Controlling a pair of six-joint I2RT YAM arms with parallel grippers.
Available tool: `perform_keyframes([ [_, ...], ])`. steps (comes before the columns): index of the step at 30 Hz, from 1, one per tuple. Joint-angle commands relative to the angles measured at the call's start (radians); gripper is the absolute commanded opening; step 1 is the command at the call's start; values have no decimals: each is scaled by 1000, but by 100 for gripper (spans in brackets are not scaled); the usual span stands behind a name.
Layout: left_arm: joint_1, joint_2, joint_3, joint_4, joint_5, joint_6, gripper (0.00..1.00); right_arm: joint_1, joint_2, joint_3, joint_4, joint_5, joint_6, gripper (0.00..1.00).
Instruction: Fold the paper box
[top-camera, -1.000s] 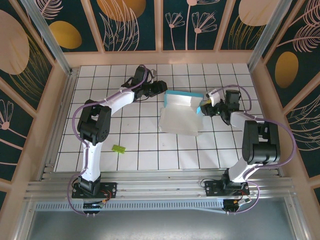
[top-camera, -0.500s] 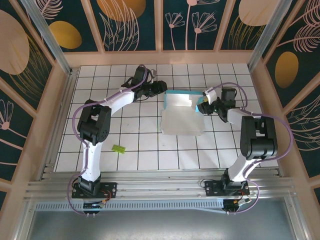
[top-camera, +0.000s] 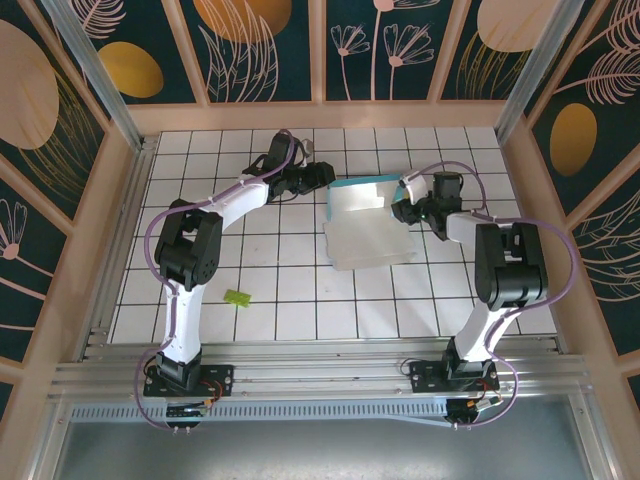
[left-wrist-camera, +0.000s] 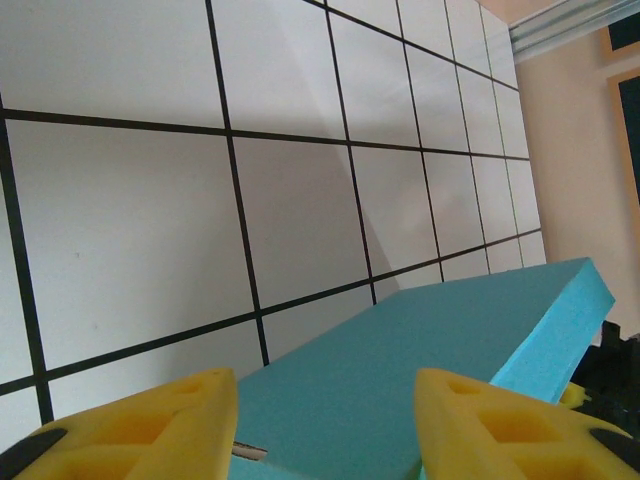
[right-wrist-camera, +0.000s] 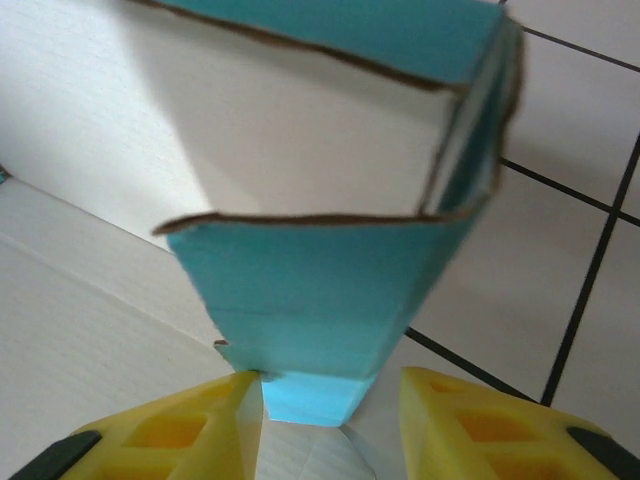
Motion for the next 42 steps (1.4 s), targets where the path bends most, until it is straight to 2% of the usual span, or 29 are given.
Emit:
perform_keyframes([
  [1,-5,-18,-9,3,29,11,49,26,30,49,24,65,18,39],
  [9,-5,-13,-48,-9,61,37,48,56,75,74,37,162,12,29],
  [14,-8,-19,-82,-2,77,53,38,56,59,43,62,163,-8,28],
  [16,-12,-12,-77,-21,83,71,37,52,49,39,51,155,-26,29],
  [20,-17,-14,-78,-40,74,94,38,29,19,24,28,133,-67,39],
  [23,-16,-16,-79,-41,68,94,38,0,-2,19,25,119,-91,41],
  [31,-16,-11,-59,-47,63,88,38,-62,-84,-26,-3,-75,-199,51],
  [38,-16,-5,-42,-52,62,89,38,-162,-222,-127,105,-307,-162,56],
  [42,-17,-4,-36,-58,65,95,38,-222,-209,-118,141,-353,-154,56],
])
